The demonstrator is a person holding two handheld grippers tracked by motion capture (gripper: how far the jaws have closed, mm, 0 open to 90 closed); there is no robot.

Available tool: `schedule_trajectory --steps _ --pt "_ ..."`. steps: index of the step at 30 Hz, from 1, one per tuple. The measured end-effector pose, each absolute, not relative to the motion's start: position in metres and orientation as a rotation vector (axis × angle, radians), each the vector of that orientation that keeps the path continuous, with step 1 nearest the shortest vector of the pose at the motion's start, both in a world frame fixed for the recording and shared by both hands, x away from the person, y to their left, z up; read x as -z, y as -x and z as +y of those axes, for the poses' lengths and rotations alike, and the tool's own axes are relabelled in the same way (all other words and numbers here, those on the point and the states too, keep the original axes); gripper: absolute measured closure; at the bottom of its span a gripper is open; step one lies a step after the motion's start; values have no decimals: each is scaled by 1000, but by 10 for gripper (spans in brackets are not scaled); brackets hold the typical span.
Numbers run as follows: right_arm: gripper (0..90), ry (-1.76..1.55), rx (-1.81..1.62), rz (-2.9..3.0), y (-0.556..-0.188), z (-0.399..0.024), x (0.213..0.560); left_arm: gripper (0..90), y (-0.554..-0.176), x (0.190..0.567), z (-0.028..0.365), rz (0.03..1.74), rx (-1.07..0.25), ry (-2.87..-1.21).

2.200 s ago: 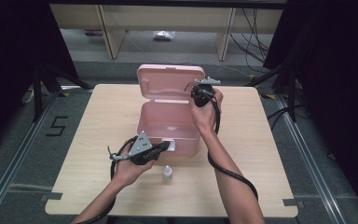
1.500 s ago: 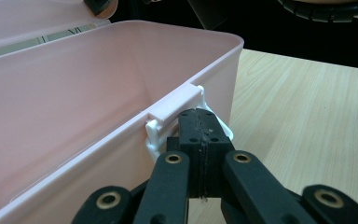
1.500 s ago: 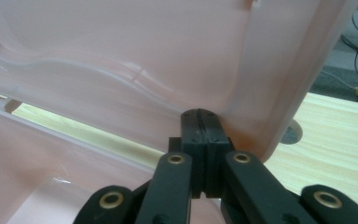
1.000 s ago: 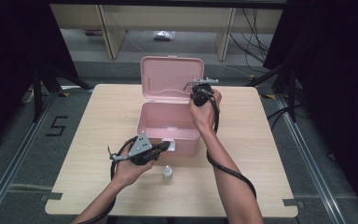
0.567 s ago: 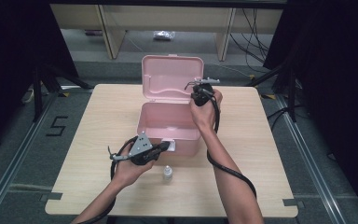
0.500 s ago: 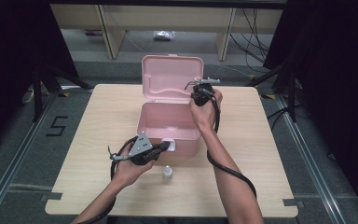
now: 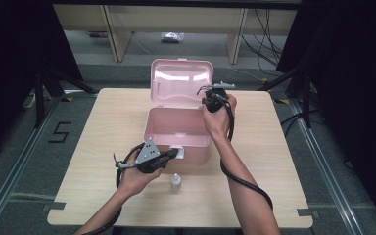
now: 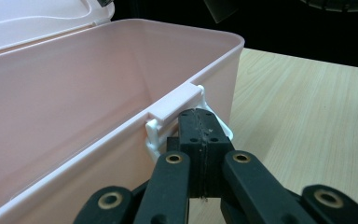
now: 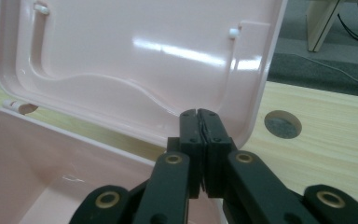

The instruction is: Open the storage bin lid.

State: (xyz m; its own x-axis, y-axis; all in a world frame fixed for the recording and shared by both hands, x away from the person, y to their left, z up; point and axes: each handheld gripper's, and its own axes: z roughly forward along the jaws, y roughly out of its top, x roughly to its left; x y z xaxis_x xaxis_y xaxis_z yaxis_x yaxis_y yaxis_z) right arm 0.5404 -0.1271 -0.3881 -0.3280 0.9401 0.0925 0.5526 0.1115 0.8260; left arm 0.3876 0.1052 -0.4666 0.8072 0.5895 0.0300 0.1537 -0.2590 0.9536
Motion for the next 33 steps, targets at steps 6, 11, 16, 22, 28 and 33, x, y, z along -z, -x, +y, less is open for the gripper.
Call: schedule_trajectory --steps 6,11,16,22,28,33 --pt "888 -1442 -1111 1951 -536 -131 387 897 -387 467 105 571 -455 -1814" --pt "883 -1444 -1135 1946 -531 -135 384 897 -387 466 105 574 -459 -1816" --pt "882 -1445 -1141 1943 -526 -137 382 898 -388 467 105 571 -452 -1809" --pt "878 -1465 -1144 1940 -519 -137 381 897 -388 466 105 571 -451 -1816" --pt "868 -1423 -1149 1962 -513 -141 378 896 -388 464 105 580 -456 -1825" --pt "865 -1408 -1156 1988 -507 -144 377 889 -388 463 105 579 -469 -1835"
